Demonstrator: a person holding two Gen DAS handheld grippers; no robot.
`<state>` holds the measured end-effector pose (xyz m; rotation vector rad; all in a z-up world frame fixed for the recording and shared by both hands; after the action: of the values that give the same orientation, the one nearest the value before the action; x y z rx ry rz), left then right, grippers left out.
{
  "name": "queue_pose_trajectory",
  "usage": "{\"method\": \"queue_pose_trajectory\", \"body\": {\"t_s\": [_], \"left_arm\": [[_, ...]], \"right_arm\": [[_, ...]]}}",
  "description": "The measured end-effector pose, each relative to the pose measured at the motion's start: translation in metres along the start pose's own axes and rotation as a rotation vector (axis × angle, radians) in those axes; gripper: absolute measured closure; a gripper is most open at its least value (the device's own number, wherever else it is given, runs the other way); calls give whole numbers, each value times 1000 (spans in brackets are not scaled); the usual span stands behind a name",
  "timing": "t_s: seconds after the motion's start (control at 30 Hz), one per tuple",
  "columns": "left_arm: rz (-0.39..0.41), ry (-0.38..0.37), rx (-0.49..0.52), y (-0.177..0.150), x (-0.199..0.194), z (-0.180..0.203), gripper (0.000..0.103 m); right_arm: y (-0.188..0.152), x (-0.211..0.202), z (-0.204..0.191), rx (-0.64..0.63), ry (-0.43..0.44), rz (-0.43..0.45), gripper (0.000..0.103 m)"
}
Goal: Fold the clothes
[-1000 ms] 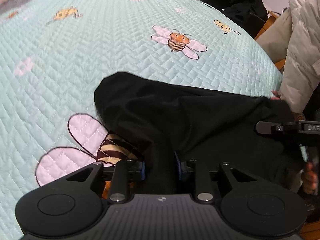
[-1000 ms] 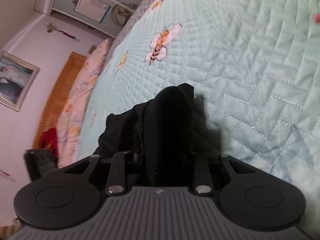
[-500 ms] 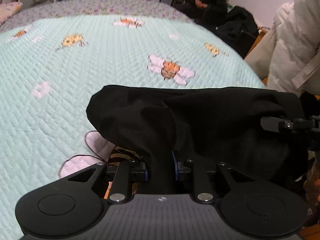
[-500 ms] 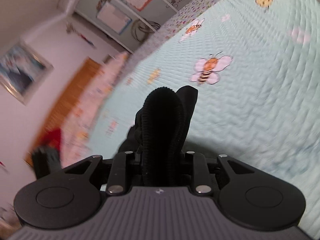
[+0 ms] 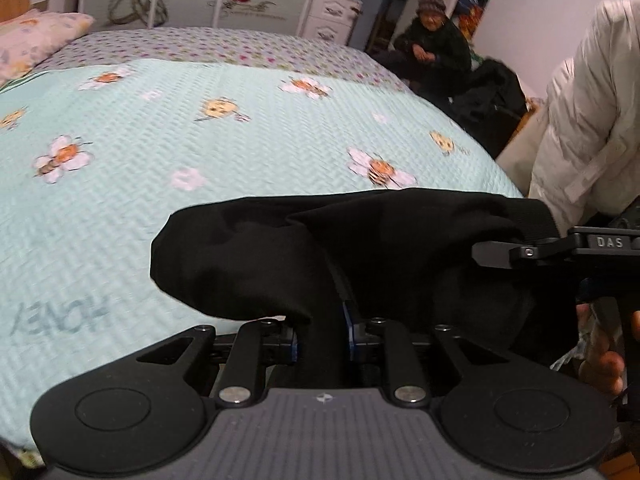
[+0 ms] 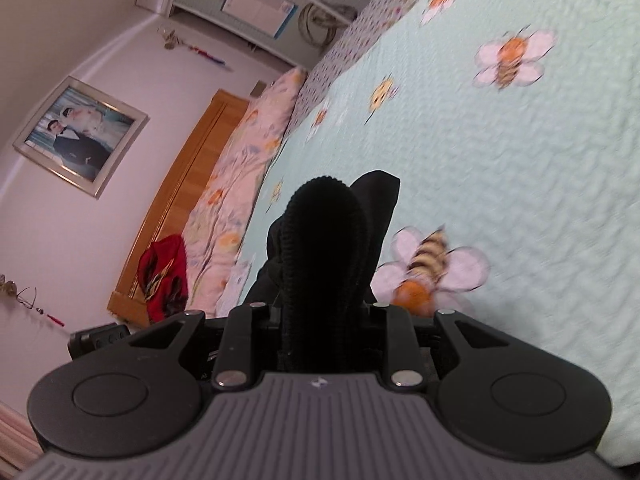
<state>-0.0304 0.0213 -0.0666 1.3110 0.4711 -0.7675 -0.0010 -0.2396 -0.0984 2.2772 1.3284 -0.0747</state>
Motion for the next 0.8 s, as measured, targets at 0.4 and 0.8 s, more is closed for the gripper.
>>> {"method": "queue_pose_trajectory", "body": {"t_s": [0.4,0.8], "left_arm": [[257,100,-335,-18,-99,-172,82],[476,441,-710,-20,-183,-383,82]], "right_arm": [[0,181,-136,-58,60,-240,75],[-19,481,-287,-184,156,-542,75]]}}
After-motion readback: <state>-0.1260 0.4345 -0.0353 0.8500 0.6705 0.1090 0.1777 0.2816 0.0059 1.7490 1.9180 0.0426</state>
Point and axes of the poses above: each gripper's, at about its wrist camera, not at the fingertips, and x roughly the way its jaws point, z to its right, y to its top, the point moved 1 cm from there along x, roughly the way its jaws point, and after that the axes turned 5 degrees about y, right-handed, at the moved point
